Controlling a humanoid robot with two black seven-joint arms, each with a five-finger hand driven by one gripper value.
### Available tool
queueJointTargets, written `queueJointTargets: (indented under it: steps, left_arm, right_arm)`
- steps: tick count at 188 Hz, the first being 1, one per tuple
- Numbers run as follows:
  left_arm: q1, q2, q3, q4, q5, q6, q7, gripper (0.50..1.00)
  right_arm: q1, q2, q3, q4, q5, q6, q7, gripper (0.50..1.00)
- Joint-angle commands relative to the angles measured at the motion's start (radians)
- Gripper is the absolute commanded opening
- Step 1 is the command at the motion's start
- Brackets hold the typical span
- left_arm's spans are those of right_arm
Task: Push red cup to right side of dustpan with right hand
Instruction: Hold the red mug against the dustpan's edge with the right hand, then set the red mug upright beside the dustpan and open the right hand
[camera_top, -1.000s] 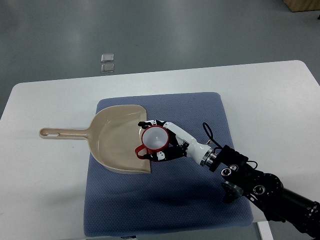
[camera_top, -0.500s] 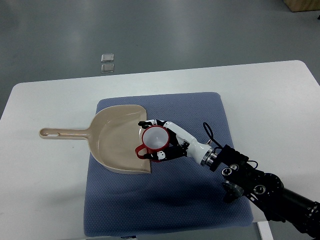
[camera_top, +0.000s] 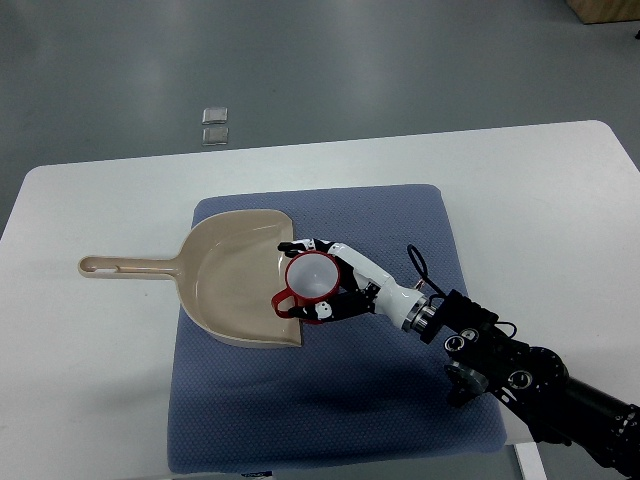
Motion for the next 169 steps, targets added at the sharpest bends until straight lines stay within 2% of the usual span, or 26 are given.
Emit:
queueJointTargets:
  steps: [1, 169]
  left_arm:
    - [0.0, 0.0, 0.0, 0.0, 0.0, -0.001, 0.0, 1.0]
    - [0.0, 0.0, 0.0, 0.0, 0.0, -0.001, 0.0, 1.0]
  right_arm:
    - [0.0, 0.0, 0.002, -0.007, 0.0, 0.001, 0.0, 0.915]
    - [0.0, -0.077, 0.078, -0.037, 0.003, 0.061, 0.0, 0.913]
